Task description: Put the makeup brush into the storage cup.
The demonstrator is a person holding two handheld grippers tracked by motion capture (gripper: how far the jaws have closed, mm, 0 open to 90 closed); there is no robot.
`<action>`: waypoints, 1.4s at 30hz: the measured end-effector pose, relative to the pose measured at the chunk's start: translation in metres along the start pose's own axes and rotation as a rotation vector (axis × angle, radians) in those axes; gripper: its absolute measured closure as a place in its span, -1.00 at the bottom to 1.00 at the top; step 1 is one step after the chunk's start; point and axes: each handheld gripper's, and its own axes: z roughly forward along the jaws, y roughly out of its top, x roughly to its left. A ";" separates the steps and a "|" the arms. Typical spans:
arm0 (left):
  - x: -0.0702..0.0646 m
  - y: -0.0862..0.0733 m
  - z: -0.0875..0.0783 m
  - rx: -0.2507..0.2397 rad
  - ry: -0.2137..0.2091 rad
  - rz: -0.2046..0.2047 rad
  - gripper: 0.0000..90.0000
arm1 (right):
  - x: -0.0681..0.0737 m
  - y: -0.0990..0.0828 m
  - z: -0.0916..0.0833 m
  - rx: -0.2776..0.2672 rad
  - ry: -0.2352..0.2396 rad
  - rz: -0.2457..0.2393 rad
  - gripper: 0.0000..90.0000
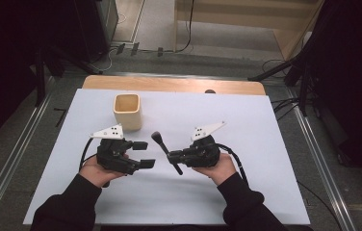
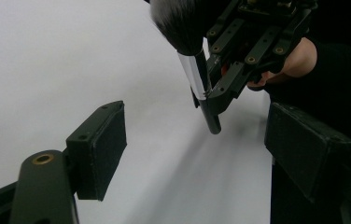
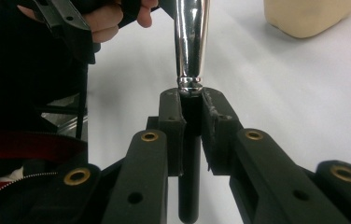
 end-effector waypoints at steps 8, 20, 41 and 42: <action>0.001 0.001 0.004 -0.018 0.005 -0.031 -0.46 | 0.001 0.000 0.004 -0.014 0.009 0.010 0.79; -0.002 0.001 0.008 -0.035 0.009 -0.023 -0.18 | 0.006 0.000 0.014 -0.025 0.030 -0.003 0.79; -0.006 0.002 0.007 -0.035 0.028 -0.053 0.42 | 0.010 0.000 0.023 -0.043 0.044 -0.010 0.79; -0.006 0.002 0.007 -0.037 0.029 -0.053 0.46 | 0.010 0.000 0.023 -0.041 0.046 -0.008 0.79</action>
